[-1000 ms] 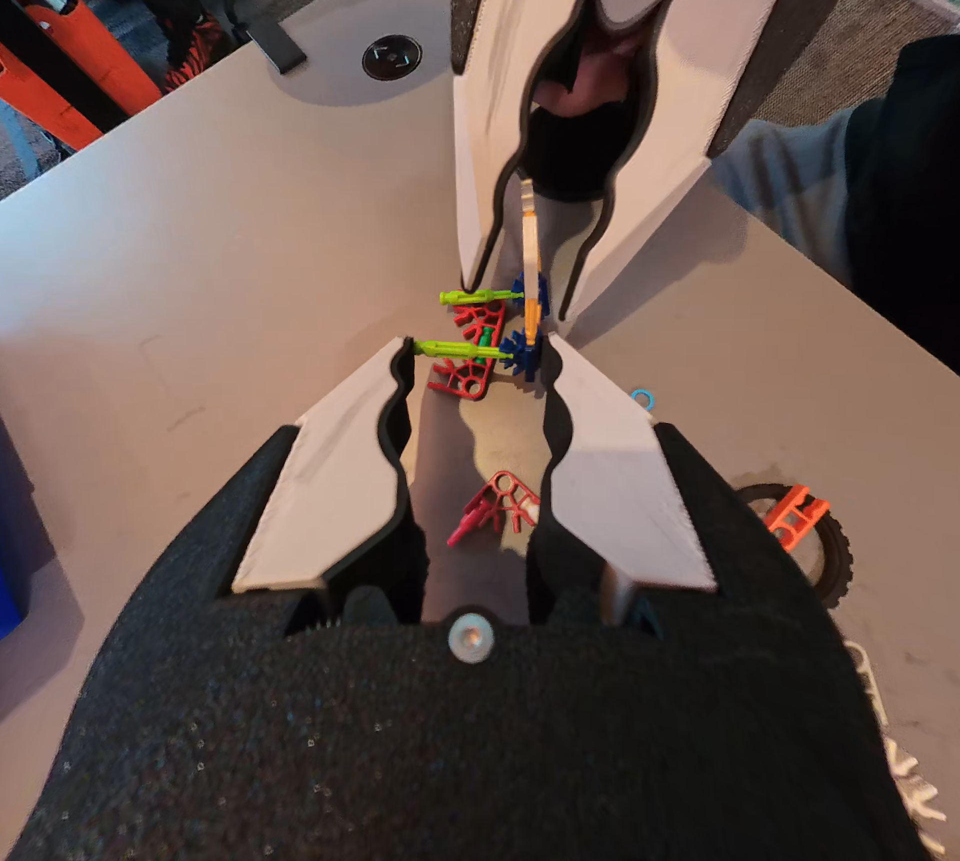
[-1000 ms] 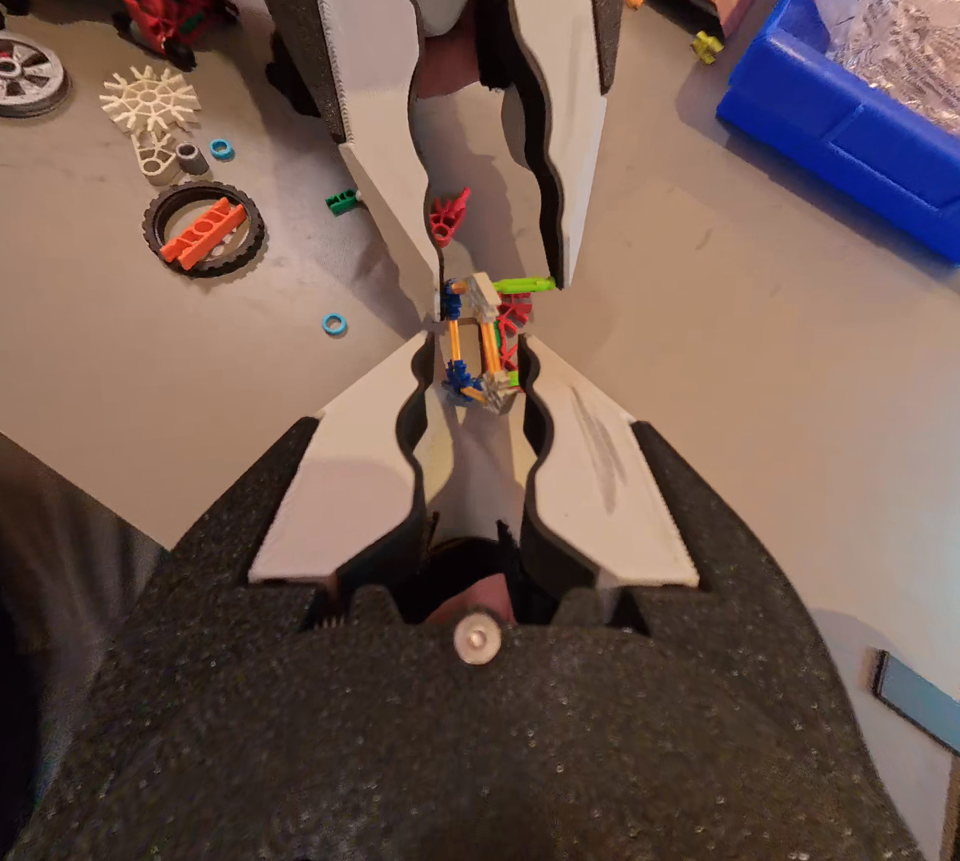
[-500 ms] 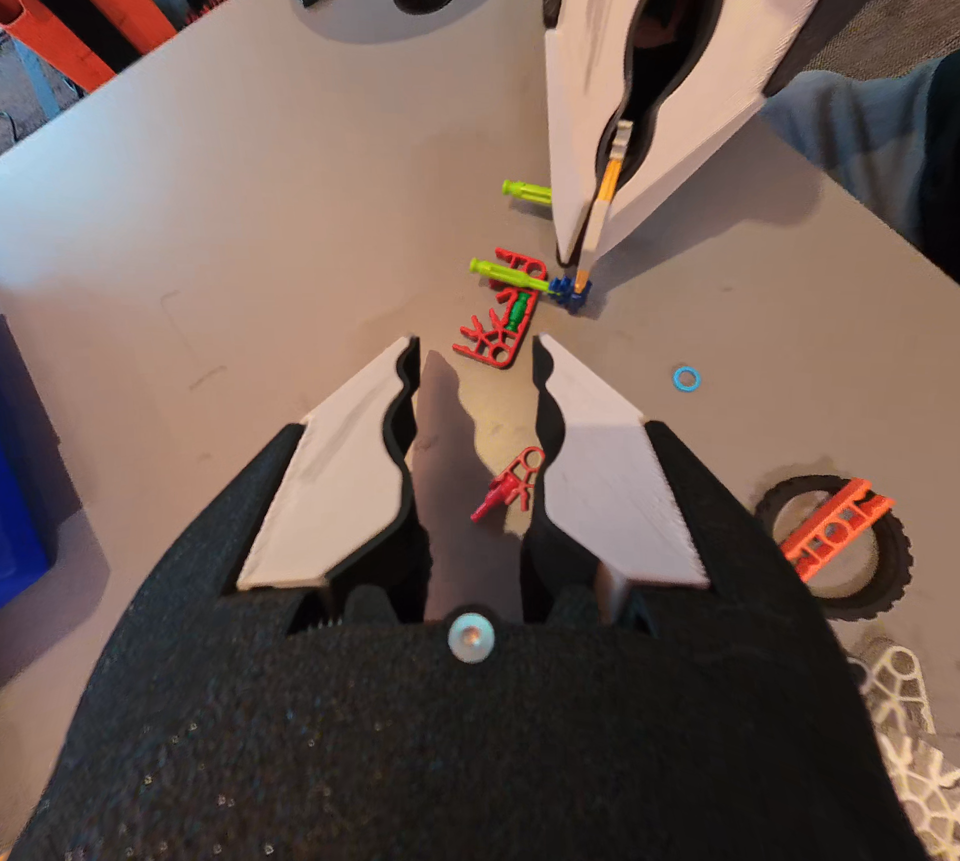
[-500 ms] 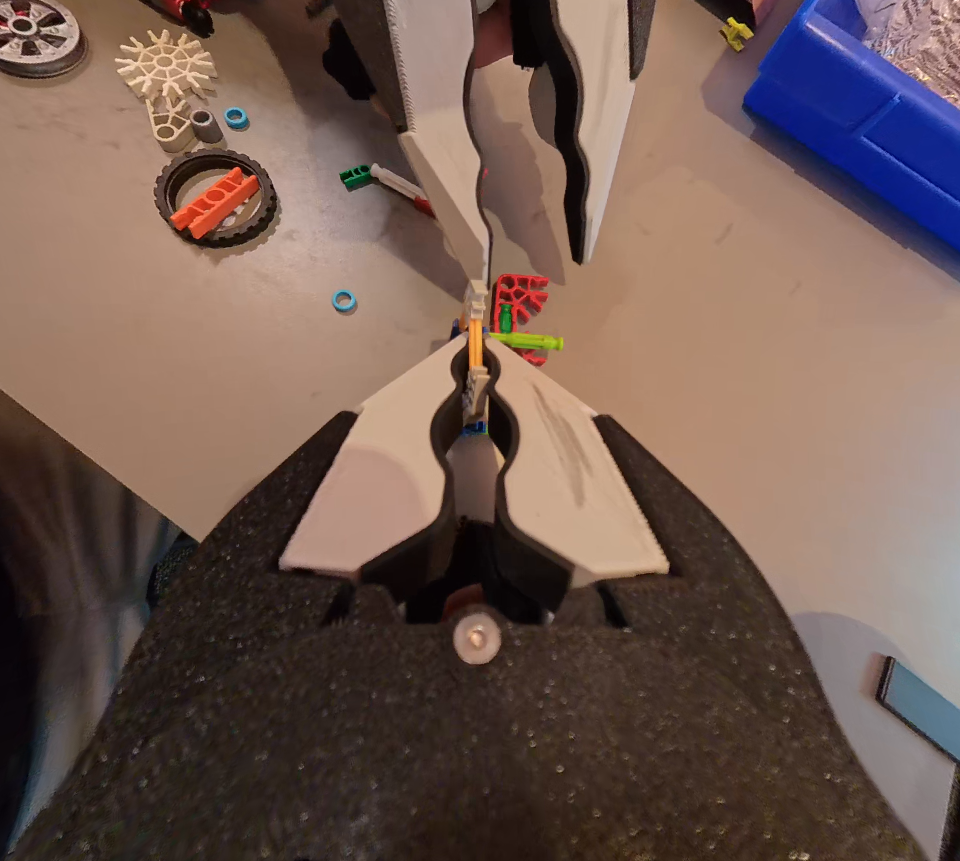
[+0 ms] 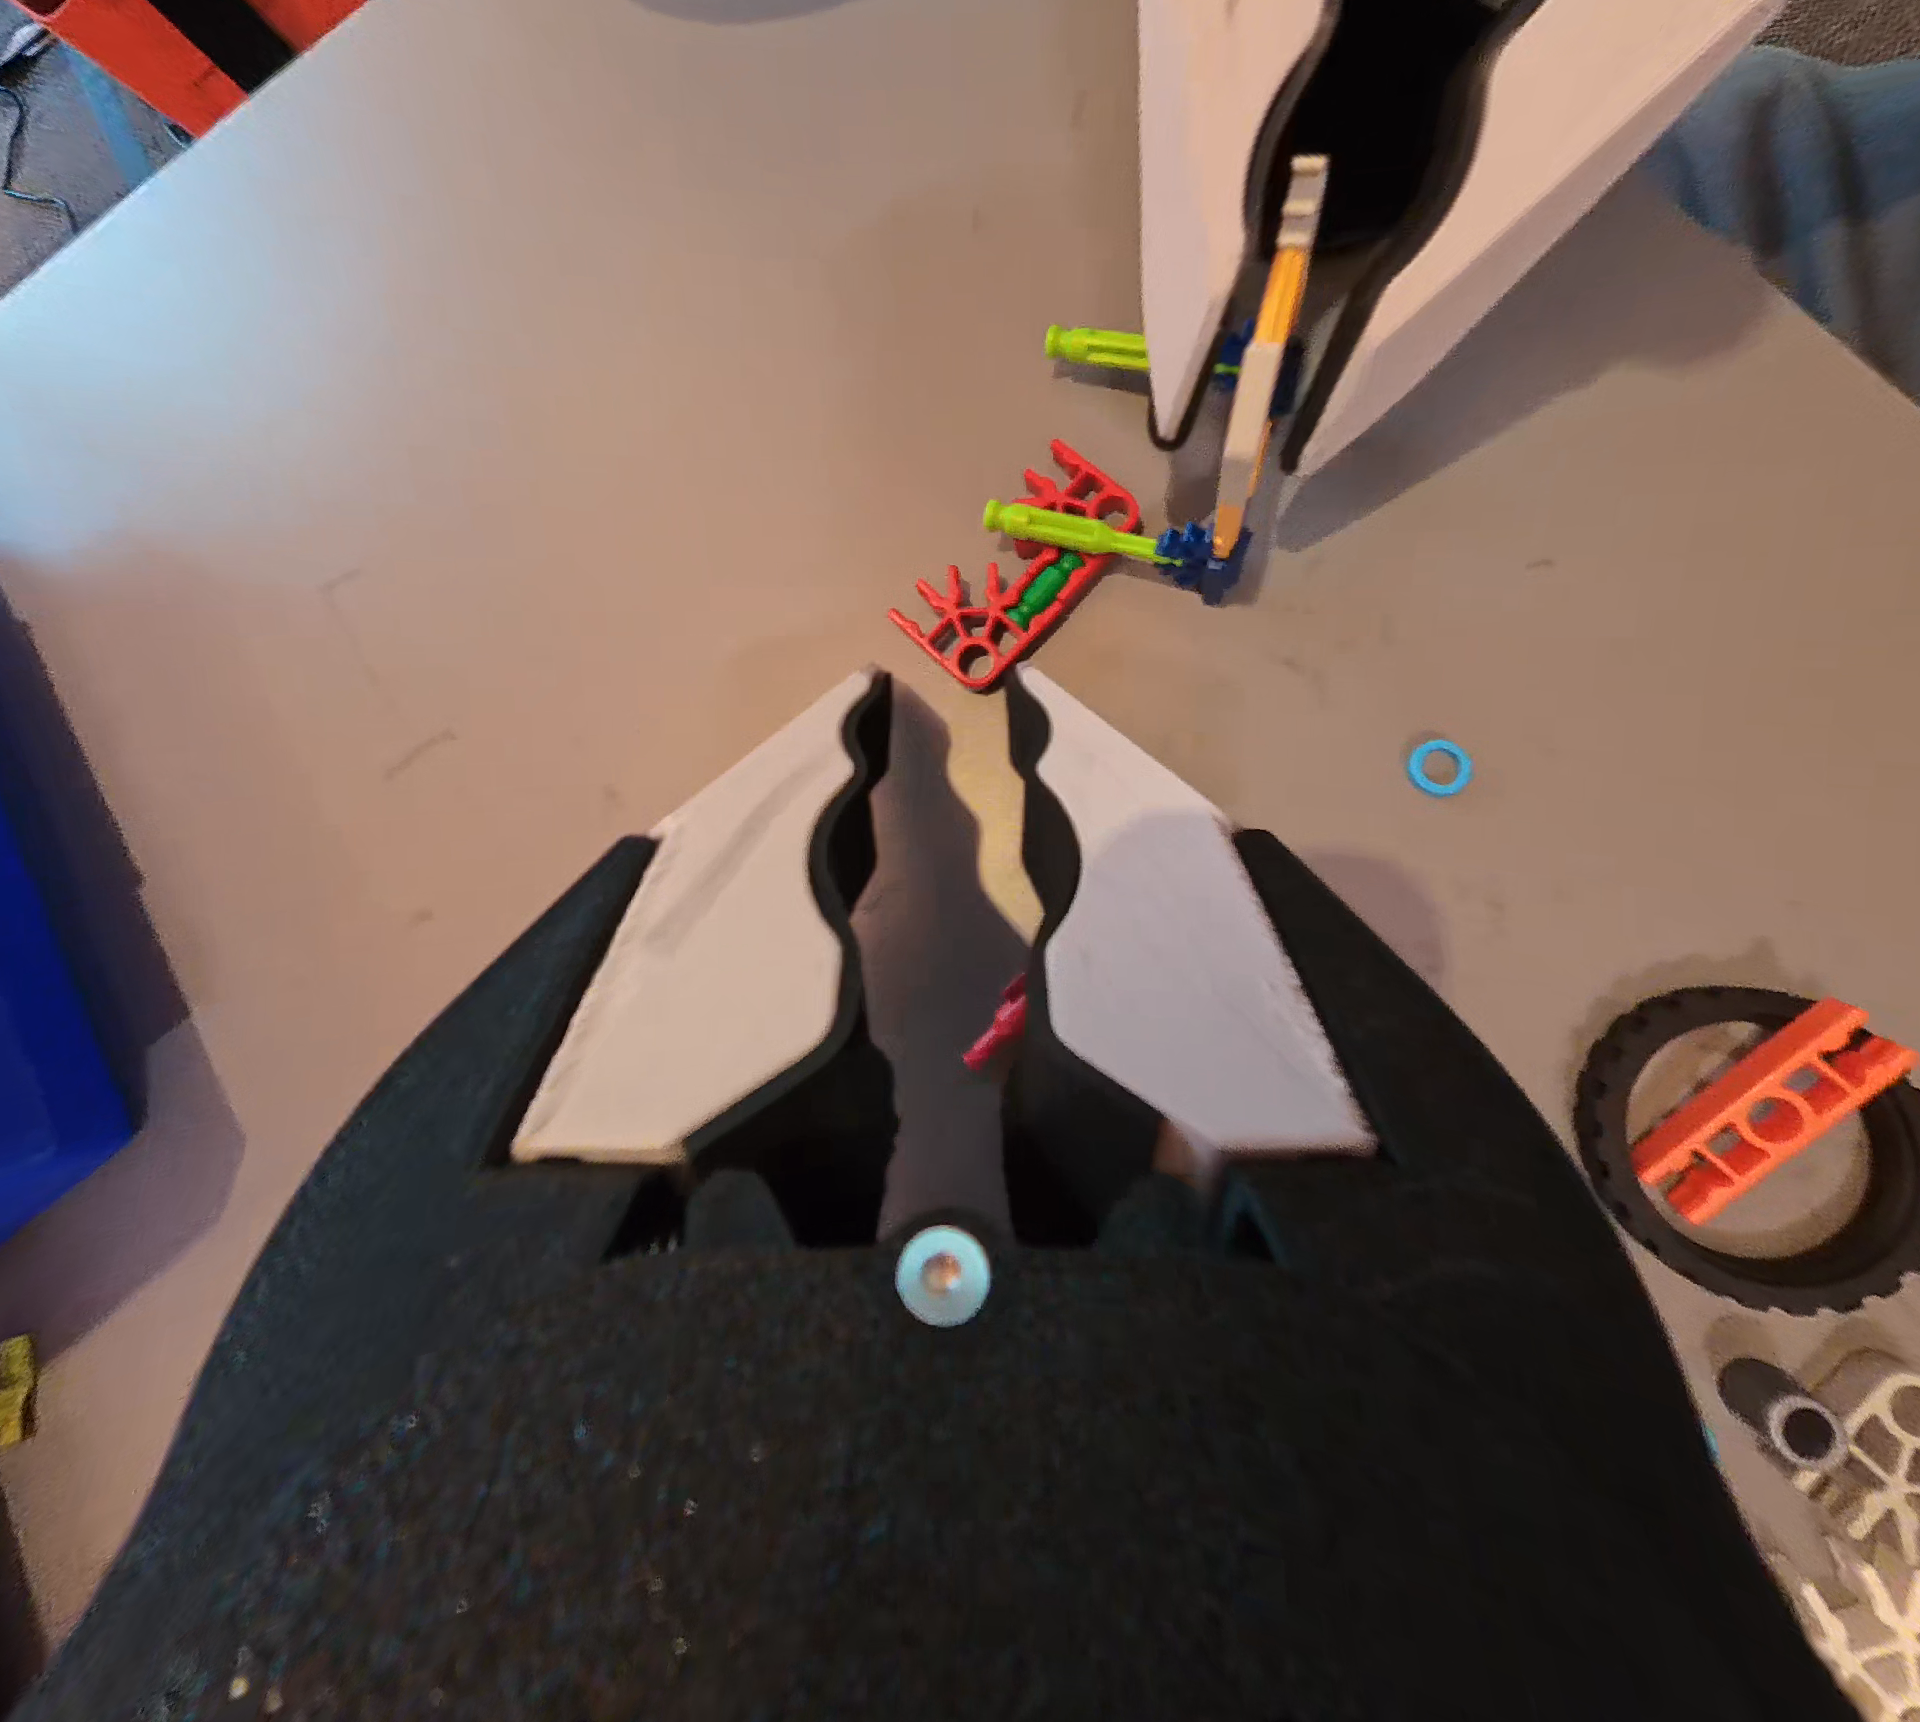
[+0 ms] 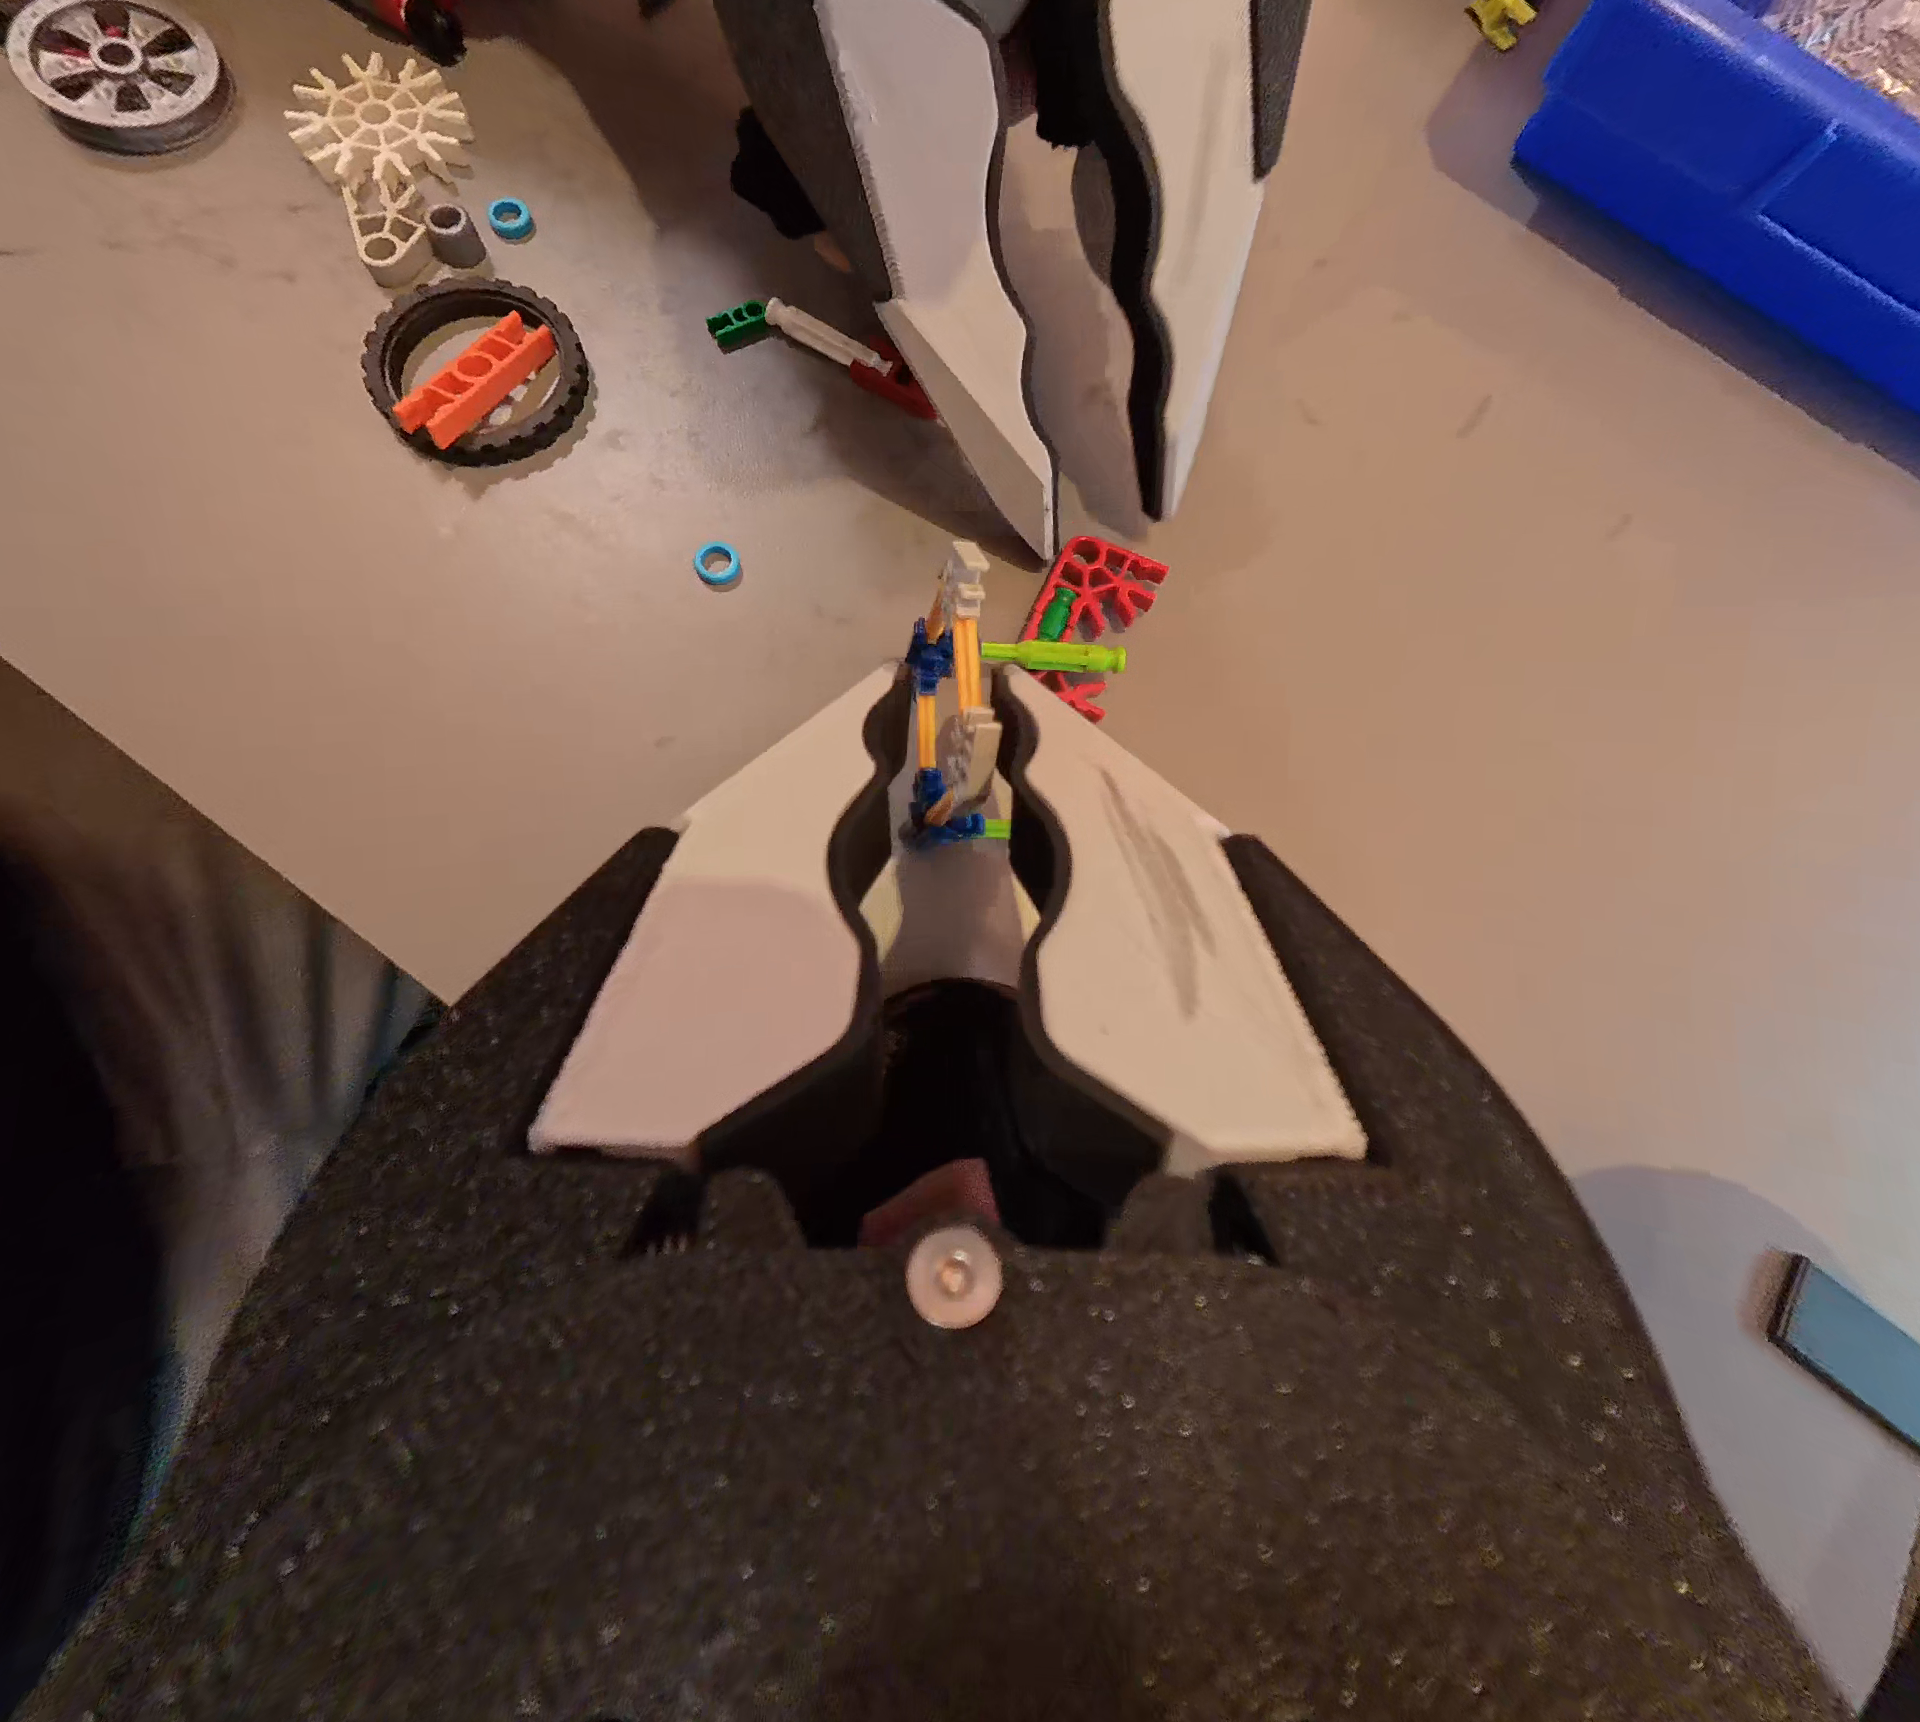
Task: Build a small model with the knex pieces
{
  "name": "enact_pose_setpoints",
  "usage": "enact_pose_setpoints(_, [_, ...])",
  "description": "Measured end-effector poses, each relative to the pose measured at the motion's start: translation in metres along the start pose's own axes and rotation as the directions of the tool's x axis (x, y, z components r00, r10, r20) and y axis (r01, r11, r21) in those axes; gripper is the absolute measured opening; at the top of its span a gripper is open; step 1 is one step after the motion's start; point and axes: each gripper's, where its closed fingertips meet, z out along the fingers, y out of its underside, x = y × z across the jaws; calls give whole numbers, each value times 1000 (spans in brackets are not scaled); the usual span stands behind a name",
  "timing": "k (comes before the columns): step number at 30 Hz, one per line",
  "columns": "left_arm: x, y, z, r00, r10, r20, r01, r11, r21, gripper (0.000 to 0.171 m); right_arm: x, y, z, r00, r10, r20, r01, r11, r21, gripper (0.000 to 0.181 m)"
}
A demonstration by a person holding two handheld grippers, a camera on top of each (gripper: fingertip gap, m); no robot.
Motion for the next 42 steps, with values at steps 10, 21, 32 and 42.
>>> enact_pose_setpoints(10, [3, -13, 11, 990, 8, -142, -7, 1000, 8, 36, -5, 10, -3, 1000, -2, 12, 2, 999, -33, 9])
enact_pose_setpoints(21, [-3, -11, 13, 994, 80, -70, -80, 997, 5, 25, 1, 6, -11, 998, 58, 11, -58, 998, 22, 14])
enact_pose_setpoints(32, [-28, -13, 1, 836, 449, 314, -428, 893, -138, 25, 32, -19, -25, 952, 306, 10, -304, 941, 149, 28])
enact_pose_setpoints(42, [-34, -34, -24, 627, 579, 522, -594, 788, -161, 24, 59, -4, 18, 948, 308, -81, -312, 949, -46, 24])
